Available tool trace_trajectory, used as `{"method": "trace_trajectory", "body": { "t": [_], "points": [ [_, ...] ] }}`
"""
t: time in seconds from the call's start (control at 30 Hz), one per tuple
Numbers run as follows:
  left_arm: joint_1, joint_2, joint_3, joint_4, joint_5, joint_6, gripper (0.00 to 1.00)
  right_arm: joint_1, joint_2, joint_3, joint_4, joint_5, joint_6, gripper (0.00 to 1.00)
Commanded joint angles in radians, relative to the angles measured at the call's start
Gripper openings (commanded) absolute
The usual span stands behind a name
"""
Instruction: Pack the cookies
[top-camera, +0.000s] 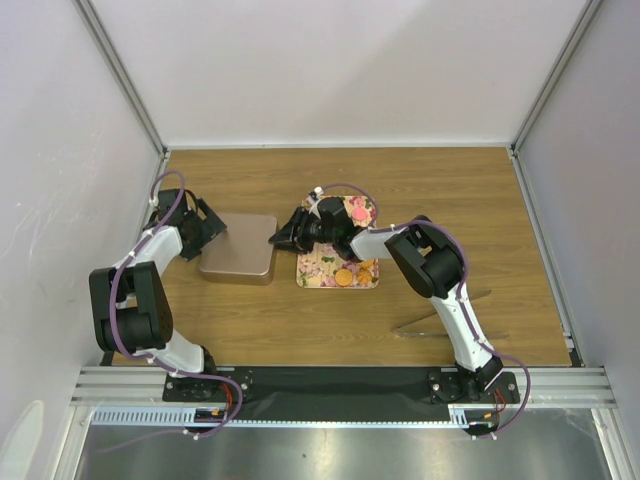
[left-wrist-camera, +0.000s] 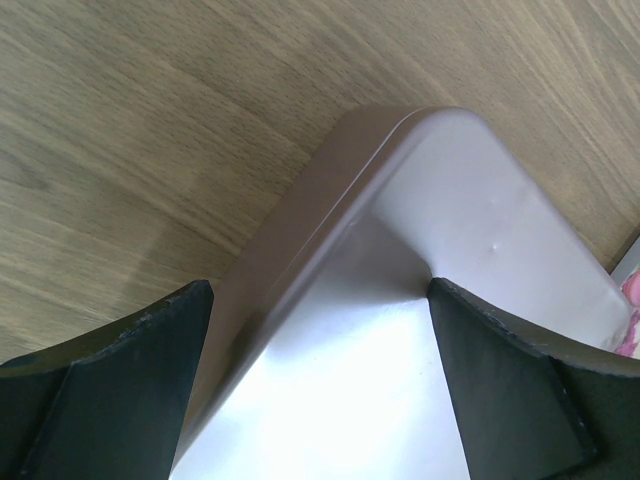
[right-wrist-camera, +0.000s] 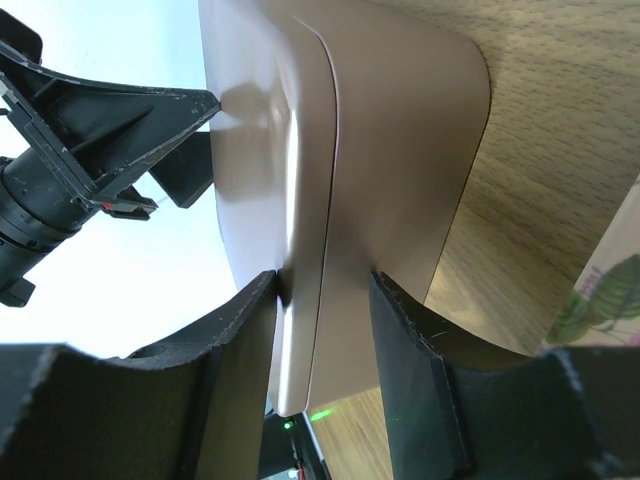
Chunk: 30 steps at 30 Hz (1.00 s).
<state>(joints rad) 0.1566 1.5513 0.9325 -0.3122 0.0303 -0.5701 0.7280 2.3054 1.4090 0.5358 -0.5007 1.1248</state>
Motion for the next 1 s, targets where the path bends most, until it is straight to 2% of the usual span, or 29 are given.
{"method": "trace_trajectory", "body": {
  "t": [0.0,0.17,0.57,0.8,0.97],
  "points": [
    [-0.009,0.029,-0.021,-0.002,-0.023,-0.019,0.95,0.007,-0.018,0.012,-0.096,0.031,-0.051,0.46],
    [-0.008,0.039,-0.024,-0.01,-0.024,-0.027,0.95,0.01,-0.034,0.025,-0.131,0.045,-0.094,0.46],
    [0.001,0.027,-0.044,-0.002,-0.004,-0.034,0.95,0.034,-0.098,0.12,-0.375,0.163,-0.292,0.5],
    [0.004,-0.036,0.024,-0.039,-0.027,0.007,0.97,0.028,-0.103,0.232,-0.462,0.156,-0.368,0.61],
    [0.001,-0.112,0.101,-0.083,-0.102,0.029,0.97,0.007,-0.103,0.349,-0.531,0.151,-0.439,0.67]
  ]
}}
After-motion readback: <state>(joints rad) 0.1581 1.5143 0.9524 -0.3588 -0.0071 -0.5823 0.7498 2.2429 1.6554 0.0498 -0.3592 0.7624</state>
